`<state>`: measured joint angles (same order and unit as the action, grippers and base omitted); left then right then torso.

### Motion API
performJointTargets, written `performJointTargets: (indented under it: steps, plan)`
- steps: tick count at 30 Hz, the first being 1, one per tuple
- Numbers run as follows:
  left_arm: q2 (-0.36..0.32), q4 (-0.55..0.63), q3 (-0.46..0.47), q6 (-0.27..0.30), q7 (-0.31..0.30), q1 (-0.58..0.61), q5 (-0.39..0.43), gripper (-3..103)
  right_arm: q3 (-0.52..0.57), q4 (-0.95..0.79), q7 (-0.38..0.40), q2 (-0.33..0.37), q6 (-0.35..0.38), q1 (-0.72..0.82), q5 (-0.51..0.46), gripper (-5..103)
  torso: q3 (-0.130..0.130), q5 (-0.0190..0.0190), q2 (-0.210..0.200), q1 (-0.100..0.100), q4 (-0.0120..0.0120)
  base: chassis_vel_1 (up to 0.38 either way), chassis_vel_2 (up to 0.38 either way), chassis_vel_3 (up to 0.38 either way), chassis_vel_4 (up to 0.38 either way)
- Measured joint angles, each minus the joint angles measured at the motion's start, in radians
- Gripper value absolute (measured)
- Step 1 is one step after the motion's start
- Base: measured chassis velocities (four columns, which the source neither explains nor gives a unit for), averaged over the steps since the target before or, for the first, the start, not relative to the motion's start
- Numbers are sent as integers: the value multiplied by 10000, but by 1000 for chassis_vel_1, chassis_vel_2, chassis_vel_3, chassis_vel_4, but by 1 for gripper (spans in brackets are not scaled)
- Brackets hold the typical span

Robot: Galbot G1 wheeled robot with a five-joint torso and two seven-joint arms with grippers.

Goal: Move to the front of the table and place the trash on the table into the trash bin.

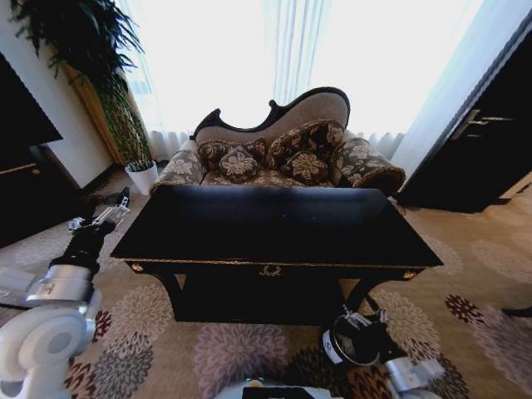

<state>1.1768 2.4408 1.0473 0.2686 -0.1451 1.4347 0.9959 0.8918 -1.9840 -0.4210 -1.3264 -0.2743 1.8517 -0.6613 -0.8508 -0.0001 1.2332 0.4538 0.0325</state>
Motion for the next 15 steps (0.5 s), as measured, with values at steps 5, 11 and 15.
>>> performJointTargets:
  steps: [5,11,15]
  plan:
    - [6,-37,7,0,-29,53,-7,100,193,-1112,1112,12,-65,-39,-604,100,0,-2,0,0,0,0,0,0,0]
    - [-134,-11,151,500,-709,254,95,100,458,-2373,2315,158,91,-412,-1005,100,0,-2,0,0,0,0,0,0,0]
    - [-433,-201,277,939,-1031,515,-83,100,860,-2910,2827,459,104,-895,-986,100,-1,-2,0,0,-3,0,0,0,0]
